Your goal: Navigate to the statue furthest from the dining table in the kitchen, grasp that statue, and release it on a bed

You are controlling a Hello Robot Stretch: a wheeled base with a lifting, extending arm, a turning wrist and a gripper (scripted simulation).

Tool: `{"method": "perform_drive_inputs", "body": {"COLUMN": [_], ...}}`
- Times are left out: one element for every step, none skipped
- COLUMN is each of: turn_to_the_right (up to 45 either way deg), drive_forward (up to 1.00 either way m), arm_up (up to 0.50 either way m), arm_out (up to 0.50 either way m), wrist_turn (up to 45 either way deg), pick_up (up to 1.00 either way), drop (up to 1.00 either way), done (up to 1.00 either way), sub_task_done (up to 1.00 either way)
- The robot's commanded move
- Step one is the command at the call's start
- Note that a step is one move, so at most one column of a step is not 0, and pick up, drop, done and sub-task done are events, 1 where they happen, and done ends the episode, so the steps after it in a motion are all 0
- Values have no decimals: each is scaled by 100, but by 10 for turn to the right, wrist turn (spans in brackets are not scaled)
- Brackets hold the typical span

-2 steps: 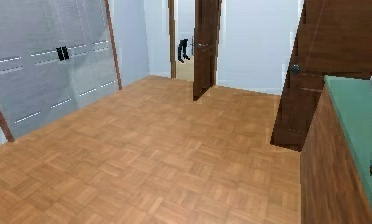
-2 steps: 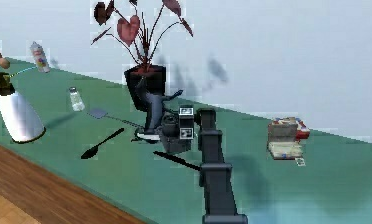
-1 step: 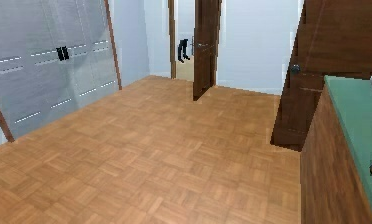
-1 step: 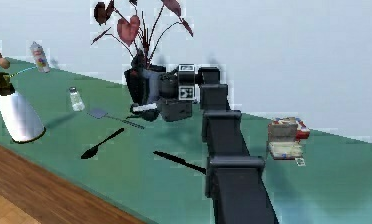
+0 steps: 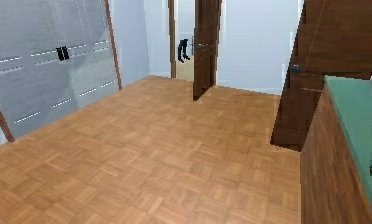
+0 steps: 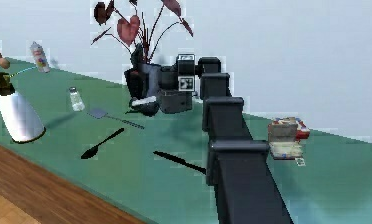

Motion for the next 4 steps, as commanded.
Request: {"method": "perform_drive_inputs", "body": {"turn_to_the_right": [0,0,0,0], "drive_forward": [0,0,0,0], "arm_up": [0,0,0,0], "arm_out": [0,0,0,-28], "wrist_turn": [-450,-450,-150,0], "pick_up": [0,0,0,0], "drop": [0,0,0,0], "done": [0,0,0,0], "sub_task_done": [0,0,0,0]}}
